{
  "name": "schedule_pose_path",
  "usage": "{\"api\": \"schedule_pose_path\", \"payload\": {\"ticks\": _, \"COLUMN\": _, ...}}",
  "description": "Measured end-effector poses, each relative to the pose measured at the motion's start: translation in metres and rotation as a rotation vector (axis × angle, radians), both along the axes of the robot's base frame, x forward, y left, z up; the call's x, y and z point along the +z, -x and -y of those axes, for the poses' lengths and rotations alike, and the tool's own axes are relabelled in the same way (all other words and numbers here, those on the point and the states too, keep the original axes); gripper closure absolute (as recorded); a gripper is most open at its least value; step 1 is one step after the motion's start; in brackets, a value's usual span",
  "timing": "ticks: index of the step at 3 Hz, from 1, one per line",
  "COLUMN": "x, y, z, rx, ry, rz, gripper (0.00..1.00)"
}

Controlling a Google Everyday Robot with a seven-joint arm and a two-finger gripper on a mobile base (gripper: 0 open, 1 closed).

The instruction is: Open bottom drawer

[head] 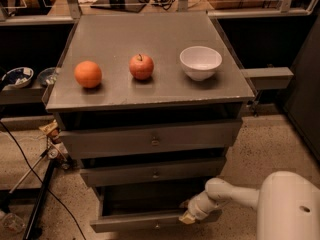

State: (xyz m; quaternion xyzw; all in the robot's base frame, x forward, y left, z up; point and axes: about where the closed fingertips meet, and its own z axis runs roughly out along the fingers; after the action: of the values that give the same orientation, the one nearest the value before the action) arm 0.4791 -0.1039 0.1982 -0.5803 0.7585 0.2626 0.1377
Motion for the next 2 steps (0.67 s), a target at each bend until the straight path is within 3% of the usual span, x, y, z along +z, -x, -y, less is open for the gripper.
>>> {"api": "schedule_pose_path", "payload": {"ticks": 1, "x": 0.0000, "y": 0.0000, "z": 0.0000, "rx": 0.000, "ry": 0.000, "rz": 0.000, "gripper": 1.00}}
{"api": "schedule_pose_path", "payload": {"ticks": 2, "x": 0.0000, "y": 0.0000, "z": 0.0000, "rx": 0.000, "ry": 0.000, "rz": 0.000, "gripper": 0.83}}
